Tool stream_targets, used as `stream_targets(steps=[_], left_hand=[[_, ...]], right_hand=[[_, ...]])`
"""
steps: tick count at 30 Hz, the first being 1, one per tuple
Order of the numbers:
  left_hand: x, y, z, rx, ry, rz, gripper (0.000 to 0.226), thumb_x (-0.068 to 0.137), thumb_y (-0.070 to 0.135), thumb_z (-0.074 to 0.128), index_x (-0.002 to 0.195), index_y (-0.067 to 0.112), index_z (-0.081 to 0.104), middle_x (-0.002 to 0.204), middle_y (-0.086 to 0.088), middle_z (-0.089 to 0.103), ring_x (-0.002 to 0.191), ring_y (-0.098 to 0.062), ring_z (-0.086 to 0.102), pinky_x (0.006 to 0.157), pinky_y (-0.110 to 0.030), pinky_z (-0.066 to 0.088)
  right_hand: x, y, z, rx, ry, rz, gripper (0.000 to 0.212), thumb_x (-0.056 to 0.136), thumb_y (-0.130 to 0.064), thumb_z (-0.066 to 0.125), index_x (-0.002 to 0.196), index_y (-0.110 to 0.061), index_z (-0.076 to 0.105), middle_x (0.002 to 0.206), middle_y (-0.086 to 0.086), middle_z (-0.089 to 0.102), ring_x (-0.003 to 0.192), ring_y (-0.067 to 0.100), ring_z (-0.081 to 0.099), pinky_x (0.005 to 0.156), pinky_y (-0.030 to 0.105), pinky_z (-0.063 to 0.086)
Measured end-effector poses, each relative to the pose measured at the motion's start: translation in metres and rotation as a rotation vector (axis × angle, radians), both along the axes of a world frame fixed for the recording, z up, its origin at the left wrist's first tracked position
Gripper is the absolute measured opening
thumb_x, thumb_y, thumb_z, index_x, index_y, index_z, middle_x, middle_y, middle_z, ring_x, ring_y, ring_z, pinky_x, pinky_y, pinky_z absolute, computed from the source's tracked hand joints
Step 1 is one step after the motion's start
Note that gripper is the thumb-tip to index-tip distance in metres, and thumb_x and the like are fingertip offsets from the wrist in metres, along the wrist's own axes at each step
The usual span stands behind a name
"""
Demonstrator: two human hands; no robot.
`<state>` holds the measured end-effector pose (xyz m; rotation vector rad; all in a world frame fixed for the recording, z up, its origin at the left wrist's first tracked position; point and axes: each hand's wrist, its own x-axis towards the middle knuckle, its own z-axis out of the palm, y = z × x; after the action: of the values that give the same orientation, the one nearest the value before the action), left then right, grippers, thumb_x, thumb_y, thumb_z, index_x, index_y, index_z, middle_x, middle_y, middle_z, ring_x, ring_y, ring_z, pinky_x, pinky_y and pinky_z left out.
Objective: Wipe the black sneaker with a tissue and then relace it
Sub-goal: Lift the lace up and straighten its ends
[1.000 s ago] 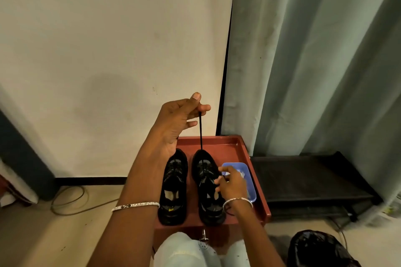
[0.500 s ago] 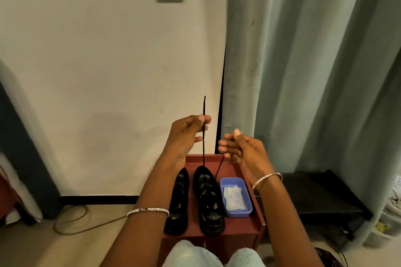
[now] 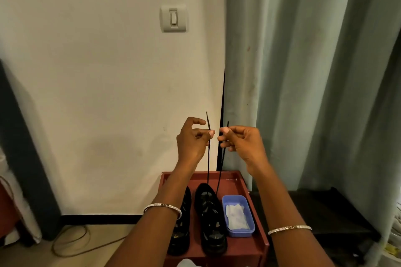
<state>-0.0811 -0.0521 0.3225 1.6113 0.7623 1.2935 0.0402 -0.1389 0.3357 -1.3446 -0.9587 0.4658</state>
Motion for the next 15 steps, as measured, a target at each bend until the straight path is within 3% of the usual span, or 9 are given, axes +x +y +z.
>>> stream_targets(steps=[4,9,15], left_hand=[[0.008,0.004,0.004,-0.012,0.017,-0.018,0.034,0.086,0.023,0.075,0.118,0.028,0.062,0.079,0.003,0.076,0.073,-0.009,0.073,0.077,-0.034,0.061],[0.014,0.007,0.011,-0.046,-0.026,-0.055,0.012,0.091,0.023,0.070,0.100,0.015,0.073,0.084,-0.003,0.076,0.080,-0.014,0.074,0.067,-0.029,0.061],[0.022,0.012,0.019,-0.115,-0.072,-0.089,0.010,0.091,0.024,0.070,0.093,0.015,0.072,0.084,-0.005,0.076,0.080,-0.015,0.073,0.063,-0.024,0.059]], right_hand=[[0.003,0.012,0.003,0.015,-0.134,-0.135,0.015,0.086,-0.030,0.075,0.094,-0.017,0.078,0.076,-0.005,0.073,0.062,0.001,0.063,0.062,0.025,0.054],[0.009,0.024,0.012,0.039,-0.154,-0.181,0.015,0.083,-0.031,0.077,0.092,-0.018,0.079,0.074,-0.008,0.072,0.068,0.007,0.064,0.068,0.029,0.056],[0.016,0.036,0.021,0.060,-0.175,-0.174,0.014,0.081,-0.029,0.079,0.087,-0.015,0.079,0.072,-0.004,0.073,0.058,0.003,0.066,0.056,0.011,0.048]])
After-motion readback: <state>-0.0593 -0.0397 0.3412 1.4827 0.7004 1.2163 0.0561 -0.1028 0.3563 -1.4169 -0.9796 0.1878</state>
